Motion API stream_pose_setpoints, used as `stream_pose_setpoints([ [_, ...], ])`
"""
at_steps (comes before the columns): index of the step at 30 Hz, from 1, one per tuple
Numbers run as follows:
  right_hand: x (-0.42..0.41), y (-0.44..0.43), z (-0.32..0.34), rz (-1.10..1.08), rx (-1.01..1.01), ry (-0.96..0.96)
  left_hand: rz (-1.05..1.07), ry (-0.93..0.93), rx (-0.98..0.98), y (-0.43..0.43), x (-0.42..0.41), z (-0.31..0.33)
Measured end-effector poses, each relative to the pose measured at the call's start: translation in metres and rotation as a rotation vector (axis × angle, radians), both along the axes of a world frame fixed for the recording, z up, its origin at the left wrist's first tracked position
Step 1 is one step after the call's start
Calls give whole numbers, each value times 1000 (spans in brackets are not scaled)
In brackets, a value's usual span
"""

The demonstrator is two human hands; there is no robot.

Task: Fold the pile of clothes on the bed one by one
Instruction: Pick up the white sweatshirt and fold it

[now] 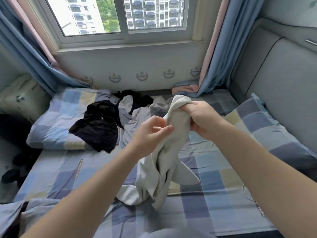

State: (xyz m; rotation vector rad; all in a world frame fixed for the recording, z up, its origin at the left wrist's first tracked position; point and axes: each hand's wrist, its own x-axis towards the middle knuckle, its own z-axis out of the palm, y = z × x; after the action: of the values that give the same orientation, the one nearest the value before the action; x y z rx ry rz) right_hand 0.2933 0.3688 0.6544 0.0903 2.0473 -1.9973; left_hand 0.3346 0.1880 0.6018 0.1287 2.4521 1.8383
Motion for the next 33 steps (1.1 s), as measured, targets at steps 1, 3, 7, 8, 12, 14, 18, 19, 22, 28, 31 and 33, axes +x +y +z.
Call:
stream_pose_setpoints([
  [1, -1, 2, 2, -13, -25, -12, -23, -12, -6, 5, 1, -5],
  [3, -2, 6, 5, -34, -66, -34, -28, -5, -25, 11, 3, -15],
  [7, -4, 16, 4, -12, -116, -92, -31, 43, -125, 17, 4, -27],
  [8, -5, 18, 2, -4, -117, -101, -39, 47, -138, 19, 4, -28],
  [12, -6, 27, -15, -8, -182, -179, 101, 27, -48, 19, -1, -24],
  [14, -3, 34, -30, 20, -203, -173, 176, 26, -10, 17, -6, -16],
  [18, 11, 39, -59, -12, -8, 17, 170, 36, 120, 24, -16, 5],
  [19, 15, 37, -66, 22, 9, 65, 141, 40, 122, 26, -18, 9],
  [22, 29, 30, -87, 178, -55, 26, 81, 48, 192, 32, -21, 17],
  [28, 35, 15, -122, 198, 120, -23, 143, 63, 281, 25, -38, 29],
  [31, 29, 20, -106, 148, 154, 92, 224, 40, 437, 15, -47, 25],
  [33, 23, 28, -88, 135, 169, 154, 187, -93, 592, 12, -48, 19],
])
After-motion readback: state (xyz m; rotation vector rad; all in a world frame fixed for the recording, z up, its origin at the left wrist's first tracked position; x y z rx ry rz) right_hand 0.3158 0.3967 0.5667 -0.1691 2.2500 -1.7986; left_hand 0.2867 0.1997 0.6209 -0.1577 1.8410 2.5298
